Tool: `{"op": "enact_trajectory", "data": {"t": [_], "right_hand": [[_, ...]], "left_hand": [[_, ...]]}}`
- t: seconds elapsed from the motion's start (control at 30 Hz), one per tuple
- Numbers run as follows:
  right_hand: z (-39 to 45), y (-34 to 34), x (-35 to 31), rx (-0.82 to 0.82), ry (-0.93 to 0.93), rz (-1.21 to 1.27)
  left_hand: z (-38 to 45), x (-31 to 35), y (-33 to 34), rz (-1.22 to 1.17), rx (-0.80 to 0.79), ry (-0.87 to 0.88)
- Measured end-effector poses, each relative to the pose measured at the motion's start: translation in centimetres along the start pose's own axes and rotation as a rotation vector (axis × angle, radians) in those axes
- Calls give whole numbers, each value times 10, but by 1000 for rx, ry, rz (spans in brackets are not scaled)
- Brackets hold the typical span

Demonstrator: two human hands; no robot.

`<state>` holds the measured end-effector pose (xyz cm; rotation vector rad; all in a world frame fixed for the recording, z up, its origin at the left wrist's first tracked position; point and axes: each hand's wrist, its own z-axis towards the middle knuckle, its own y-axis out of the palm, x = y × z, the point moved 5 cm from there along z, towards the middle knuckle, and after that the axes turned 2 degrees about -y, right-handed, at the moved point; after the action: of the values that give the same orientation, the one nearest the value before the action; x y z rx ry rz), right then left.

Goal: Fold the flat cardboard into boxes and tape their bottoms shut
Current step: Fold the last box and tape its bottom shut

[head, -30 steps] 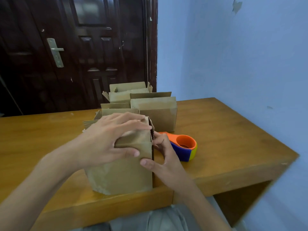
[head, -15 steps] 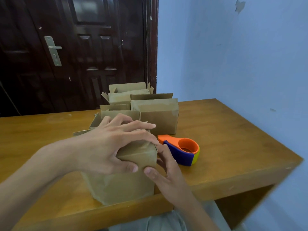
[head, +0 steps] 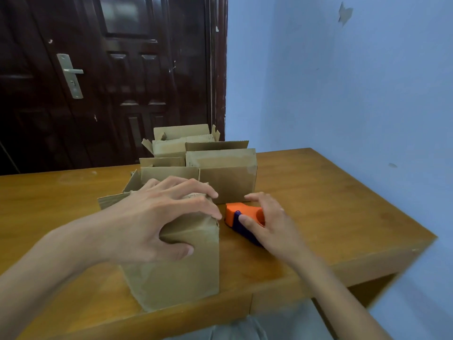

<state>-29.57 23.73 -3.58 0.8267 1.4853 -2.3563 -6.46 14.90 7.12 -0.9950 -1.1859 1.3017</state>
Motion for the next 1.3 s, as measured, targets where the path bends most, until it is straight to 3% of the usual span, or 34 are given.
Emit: {"op": "enact_trajectory", "data": {"t": [0.1, 0.23, 0.33, 0.5, 0.63, 0.77, 1.0, 1.3], "right_hand": [[25, 18, 19, -241, 47, -472], [45, 28, 25, -212, -31, -712], [44, 12, 28, -285, 27, -445], [35, -47, 3, -409, 94, 629], [25, -62, -36, -752, -20, 1197], [27, -56, -60, -905, -34, 1286], [38, -31, -60, -943, 9, 1178], [38, -1, -59, -1080, -40, 1343]], "left_hand": [[3, 3, 1, 102, 25, 3], [1, 13, 5, 195, 83, 22], [-4, 12, 4, 159, 89, 13], [-1, 8, 5, 116, 30, -9], [0, 5, 4, 83, 5, -29], [0, 11, 2, 75, 3, -41], [-7, 16, -3, 28, 33, -72], [-11, 17, -1, 15, 41, -55]]}}
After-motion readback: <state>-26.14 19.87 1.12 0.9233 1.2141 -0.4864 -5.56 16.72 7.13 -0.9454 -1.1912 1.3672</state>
